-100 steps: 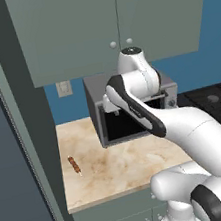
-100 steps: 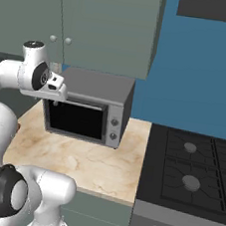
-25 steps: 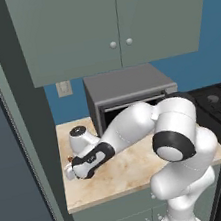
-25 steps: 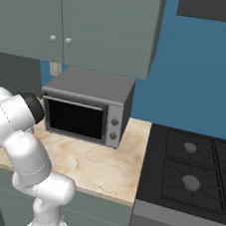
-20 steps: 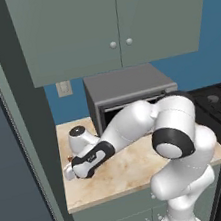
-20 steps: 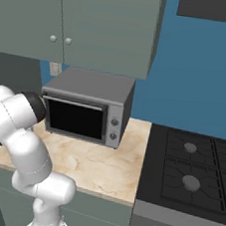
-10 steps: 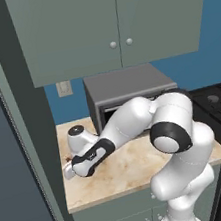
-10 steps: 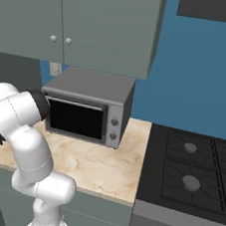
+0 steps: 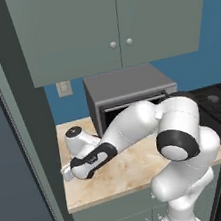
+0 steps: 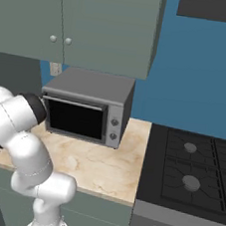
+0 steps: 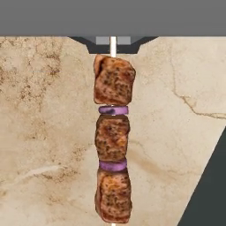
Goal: Store the kebab skewer in the freezer for long-term storage. Close the freezer door after placing the cooked food.
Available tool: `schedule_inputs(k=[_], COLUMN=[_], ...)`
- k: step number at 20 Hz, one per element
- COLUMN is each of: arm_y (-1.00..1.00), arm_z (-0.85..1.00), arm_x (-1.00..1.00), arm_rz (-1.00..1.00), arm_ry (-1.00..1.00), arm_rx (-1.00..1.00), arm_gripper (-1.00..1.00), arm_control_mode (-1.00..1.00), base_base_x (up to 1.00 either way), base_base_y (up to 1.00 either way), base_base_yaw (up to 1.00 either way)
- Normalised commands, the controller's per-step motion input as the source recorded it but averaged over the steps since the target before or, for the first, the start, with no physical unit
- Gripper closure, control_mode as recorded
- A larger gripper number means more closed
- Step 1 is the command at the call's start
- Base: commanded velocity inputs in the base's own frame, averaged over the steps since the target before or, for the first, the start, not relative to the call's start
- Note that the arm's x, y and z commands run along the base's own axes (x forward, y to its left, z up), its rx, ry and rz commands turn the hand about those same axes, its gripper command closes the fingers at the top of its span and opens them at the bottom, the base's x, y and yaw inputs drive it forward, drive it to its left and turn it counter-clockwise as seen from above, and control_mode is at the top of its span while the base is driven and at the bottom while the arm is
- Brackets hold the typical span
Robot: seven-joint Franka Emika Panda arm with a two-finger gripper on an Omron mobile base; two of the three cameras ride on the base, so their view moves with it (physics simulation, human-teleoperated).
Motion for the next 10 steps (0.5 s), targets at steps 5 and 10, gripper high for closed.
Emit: schedule_inputs(k=[5, 10], arm_y=[-0.25, -0.45], arm_z=[0.4, 0.52], arm_x=[-0.65, -0.57], arm_rz=[-0.08, -0.1], arm_ry=[-0.01, -0.01], arm_rx=[0.0, 0.01], arm_gripper=[1.0, 1.0], arm_control_mode=[-1.0, -1.0], base_base_x=[0.0, 0.0], base_base_y=[0.0, 0.0], base_base_yaw=[0.0, 0.0])
